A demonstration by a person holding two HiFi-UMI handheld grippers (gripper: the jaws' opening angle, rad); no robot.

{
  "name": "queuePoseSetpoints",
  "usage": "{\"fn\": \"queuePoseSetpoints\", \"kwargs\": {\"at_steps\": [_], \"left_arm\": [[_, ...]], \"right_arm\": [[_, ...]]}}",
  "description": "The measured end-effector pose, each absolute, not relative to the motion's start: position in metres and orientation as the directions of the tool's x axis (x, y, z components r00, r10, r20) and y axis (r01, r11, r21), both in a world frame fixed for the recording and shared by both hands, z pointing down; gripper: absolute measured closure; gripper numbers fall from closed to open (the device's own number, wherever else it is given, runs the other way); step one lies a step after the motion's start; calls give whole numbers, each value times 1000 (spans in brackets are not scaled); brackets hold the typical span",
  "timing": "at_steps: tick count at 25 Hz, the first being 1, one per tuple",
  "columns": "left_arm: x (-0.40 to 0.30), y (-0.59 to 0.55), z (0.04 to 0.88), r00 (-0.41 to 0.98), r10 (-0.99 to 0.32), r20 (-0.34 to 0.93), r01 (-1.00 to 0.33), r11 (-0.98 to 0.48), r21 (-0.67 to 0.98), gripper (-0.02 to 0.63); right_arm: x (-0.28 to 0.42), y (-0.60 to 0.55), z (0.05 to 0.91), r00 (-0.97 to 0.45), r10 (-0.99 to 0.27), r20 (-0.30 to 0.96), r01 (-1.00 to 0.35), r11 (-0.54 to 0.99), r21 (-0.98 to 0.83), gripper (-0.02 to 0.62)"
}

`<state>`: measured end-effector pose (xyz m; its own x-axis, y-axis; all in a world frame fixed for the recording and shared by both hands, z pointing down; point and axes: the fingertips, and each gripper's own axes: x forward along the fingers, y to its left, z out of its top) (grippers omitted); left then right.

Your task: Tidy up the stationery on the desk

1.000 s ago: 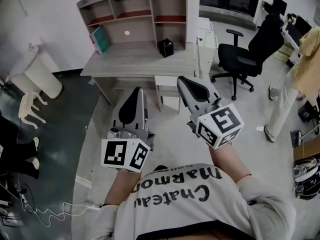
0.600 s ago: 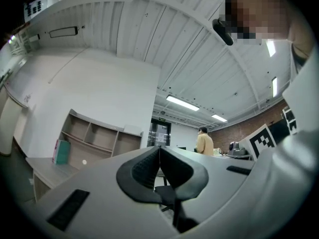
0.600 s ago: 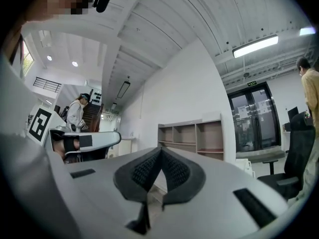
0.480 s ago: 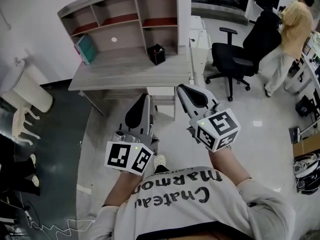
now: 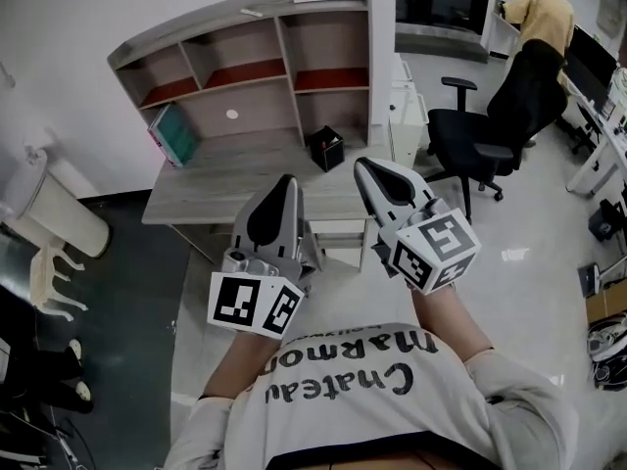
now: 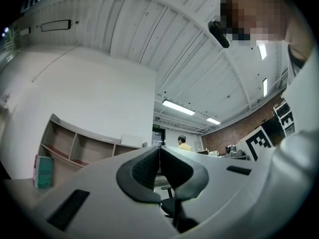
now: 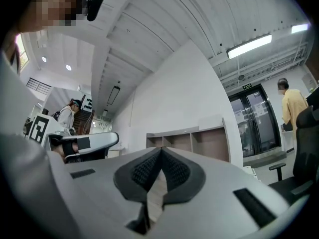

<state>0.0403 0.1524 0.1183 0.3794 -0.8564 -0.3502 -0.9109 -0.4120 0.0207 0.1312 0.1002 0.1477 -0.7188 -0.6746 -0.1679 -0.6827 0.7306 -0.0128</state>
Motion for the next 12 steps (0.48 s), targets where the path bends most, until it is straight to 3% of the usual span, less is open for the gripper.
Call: {"fn": "queuePoseSetpoints", "kwargs": {"at_steps": [12], "left_arm": [[-24,86,115,378,-880,-289,-913,-406,40,589]], "right_arm": [[70,40,126,-734,-646,-207,-653,756,-45,584]]}}
